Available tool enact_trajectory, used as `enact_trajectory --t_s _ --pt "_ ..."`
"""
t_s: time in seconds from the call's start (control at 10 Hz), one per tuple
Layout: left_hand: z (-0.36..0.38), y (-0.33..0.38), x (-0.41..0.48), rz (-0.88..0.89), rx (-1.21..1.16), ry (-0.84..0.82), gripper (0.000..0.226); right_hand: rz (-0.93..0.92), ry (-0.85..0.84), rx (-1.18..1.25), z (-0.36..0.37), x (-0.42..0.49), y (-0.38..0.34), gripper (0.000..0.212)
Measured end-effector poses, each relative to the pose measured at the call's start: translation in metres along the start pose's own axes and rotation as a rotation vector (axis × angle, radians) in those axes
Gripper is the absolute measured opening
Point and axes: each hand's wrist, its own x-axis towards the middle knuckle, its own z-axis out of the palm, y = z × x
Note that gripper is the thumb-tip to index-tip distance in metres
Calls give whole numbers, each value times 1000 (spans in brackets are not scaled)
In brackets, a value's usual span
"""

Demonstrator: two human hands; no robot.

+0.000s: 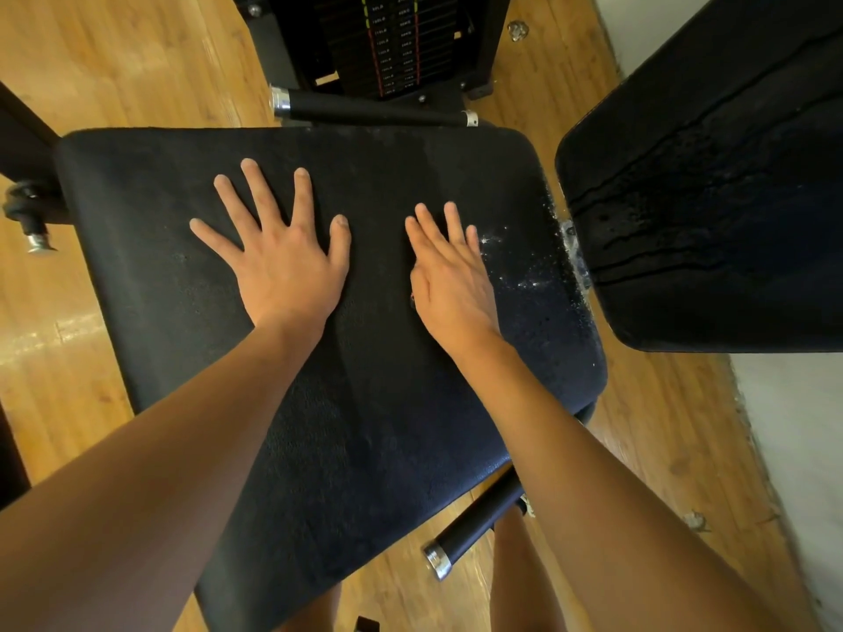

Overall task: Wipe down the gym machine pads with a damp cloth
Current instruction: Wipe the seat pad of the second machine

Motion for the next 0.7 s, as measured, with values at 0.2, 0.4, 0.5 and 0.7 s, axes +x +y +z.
enact_trajectory --t_s 0.2,0.4,0.5,0.7 --pt "0 -1 -1 3 -8 5 67 5 -26 25 0 -32 2 54" --pt "0 0 -2 0 -2 -2 68 11 -59 39 2 -86 7 58" --pt "0 0 -2 1 2 0 68 4 -59 31 3 -85 7 57" --pt "0 0 -1 -3 0 -4 68 5 -50 8 6 -41 4 56"
